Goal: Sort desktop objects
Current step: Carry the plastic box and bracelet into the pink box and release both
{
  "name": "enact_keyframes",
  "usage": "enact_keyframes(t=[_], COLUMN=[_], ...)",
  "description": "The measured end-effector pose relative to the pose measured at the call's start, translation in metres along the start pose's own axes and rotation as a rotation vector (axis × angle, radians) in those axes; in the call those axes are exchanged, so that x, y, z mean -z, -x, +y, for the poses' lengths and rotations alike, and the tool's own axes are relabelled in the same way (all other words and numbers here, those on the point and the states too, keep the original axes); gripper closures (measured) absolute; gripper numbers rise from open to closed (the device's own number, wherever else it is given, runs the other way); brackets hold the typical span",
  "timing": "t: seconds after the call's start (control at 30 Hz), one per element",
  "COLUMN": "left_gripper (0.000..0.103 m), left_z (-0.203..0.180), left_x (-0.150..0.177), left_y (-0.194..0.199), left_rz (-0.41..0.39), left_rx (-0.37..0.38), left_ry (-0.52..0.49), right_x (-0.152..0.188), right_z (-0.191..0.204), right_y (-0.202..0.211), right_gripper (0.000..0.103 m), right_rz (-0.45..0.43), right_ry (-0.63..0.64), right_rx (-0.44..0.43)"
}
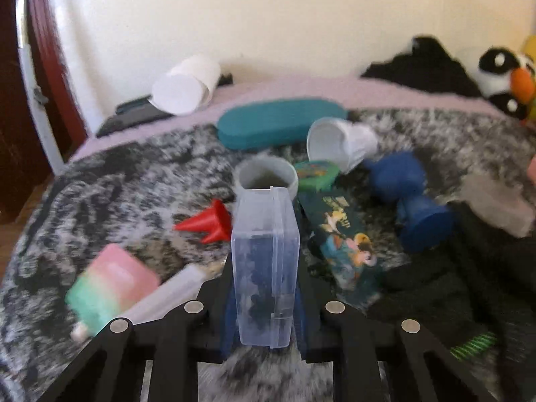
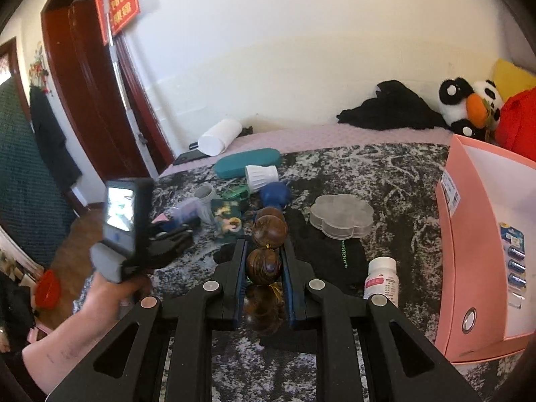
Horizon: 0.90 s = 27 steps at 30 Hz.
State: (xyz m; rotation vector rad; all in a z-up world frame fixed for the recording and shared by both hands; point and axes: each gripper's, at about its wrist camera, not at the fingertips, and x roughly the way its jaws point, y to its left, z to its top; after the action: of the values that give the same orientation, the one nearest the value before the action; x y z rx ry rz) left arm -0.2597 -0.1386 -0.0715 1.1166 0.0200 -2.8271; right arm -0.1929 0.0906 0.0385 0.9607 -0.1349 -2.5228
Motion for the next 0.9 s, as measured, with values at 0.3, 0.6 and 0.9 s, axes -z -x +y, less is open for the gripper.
enact_keyframes(t=[0.3, 0.6, 0.9], left_gripper=[0.081, 0.081, 0.081], left_z=[-0.011, -0.107, -0.248], left_x=[-0.005, -0.018, -0.048], left_y=[0.126, 0.199, 0.217], left_rz=[-0.138, -0.223, -0.236], left_rx=[0.141, 0.297, 0.480], left_ry=[0.030, -0.090, -0.230], right_x=[0.003, -0.002, -0.013], right_z=[0.024, 0.015, -0.047], right_y=[0.037, 0.114, 0.203], right_gripper=[0.084, 0.083, 0.083], right_rz=[-0.062, -0.218, -0.389], right_ry=[0.040, 0.030, 0.016], right_rx=[-0.013, 0.052, 0.342])
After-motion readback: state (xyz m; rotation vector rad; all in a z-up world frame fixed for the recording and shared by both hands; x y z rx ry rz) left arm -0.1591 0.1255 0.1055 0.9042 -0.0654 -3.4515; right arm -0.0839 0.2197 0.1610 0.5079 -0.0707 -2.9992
